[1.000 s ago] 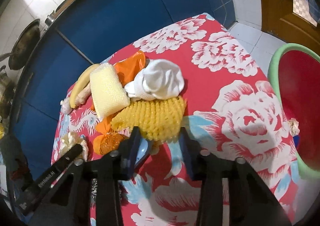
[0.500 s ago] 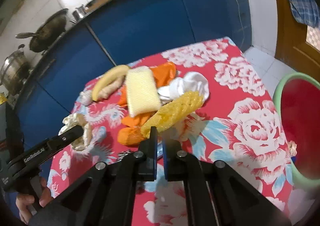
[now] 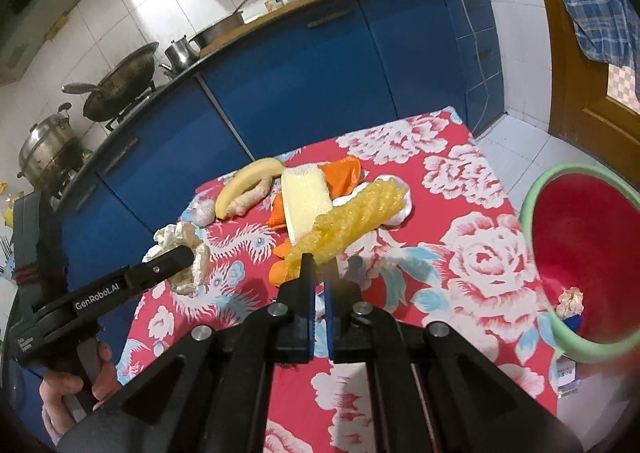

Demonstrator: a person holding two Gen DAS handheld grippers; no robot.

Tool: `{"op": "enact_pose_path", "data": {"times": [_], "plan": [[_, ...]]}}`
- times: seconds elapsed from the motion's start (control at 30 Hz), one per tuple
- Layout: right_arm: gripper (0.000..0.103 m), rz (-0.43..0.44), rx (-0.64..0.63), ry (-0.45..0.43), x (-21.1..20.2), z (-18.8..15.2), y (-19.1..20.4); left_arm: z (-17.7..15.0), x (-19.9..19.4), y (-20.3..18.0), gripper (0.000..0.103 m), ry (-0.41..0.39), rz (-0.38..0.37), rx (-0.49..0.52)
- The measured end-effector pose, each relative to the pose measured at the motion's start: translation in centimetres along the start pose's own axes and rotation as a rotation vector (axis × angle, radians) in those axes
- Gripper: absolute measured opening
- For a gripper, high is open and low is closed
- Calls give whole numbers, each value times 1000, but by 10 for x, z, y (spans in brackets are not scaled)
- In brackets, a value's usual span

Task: Collect trash
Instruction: 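Carry the crumpled paper and yellow foam net over the red bucket with both tools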

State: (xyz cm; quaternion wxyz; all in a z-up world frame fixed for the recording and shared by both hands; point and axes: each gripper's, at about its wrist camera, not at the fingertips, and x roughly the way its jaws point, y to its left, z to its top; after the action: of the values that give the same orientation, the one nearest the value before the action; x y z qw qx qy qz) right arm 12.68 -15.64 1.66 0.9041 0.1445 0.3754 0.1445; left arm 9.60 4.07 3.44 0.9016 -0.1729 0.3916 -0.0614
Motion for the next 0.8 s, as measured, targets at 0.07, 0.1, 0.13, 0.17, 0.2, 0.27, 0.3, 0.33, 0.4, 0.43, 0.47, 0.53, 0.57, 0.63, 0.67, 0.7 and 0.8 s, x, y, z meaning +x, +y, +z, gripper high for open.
{"op": "enact_pose_path", "data": {"times": [0.07,0.1,0.13,0.17,0.2,0.27,0.3,0.33,0.4,0.43,0.47,0.53,0.57,0.63,0.67,0.7,0.8], "plan": [[6,-2,6,-11,-10,2,-2,-1,-6,-9,26,-11,4,24],[6,1,11,-13,-13,2,-4,0,-9,-13,26,-17,5,37],[6,3,18,-17,-18,4,-5,0,-13,-20,26,-26,2,55],[6,3,21,-26,-24,5,-7,0,-16,-25,26,-32,-3,68],[6,-3,18,-37,-29,6,-7,1,-19,-29,26,-36,-6,78],[6,-22,8,-64,-43,9,-8,1,-24,-40,26,-47,-17,101],[6,-27,8,-71,-48,10,-9,2,-27,-45,26,-51,-23,110],[6,-27,12,-81,-55,11,-11,2,-29,-50,26,-56,-29,120],[6,-26,16,-101,-69,12,-14,2,-33,-61,26,-62,-44,142],[6,-29,15,-111,-75,12,-16,2,-33,-65,26,-63,-49,148],[6,-35,13,-126,-82,13,-17,3,-34,-70,26,-62,-56,158],[6,-46,11,-148,-94,14,-21,4,-33,-81,26,-54,-68,174],[6,-54,12,-159,-100,15,-24,4,-32,-88,26,-48,-79,183],[6,-70,20,-179,-110,15,-31,5,-32,-99,26,-43,-92,197],[6,-77,26,-186,-114,16,-35,6,-32,-108,26,-44,-99,215],[6,-82,30,-192,-117,16,-38,6,-33,-114,26,-46,-100,227],[6,-105,53,-212,-128,16,-53,7,-34,-137,26,-54,-109,275]]}}
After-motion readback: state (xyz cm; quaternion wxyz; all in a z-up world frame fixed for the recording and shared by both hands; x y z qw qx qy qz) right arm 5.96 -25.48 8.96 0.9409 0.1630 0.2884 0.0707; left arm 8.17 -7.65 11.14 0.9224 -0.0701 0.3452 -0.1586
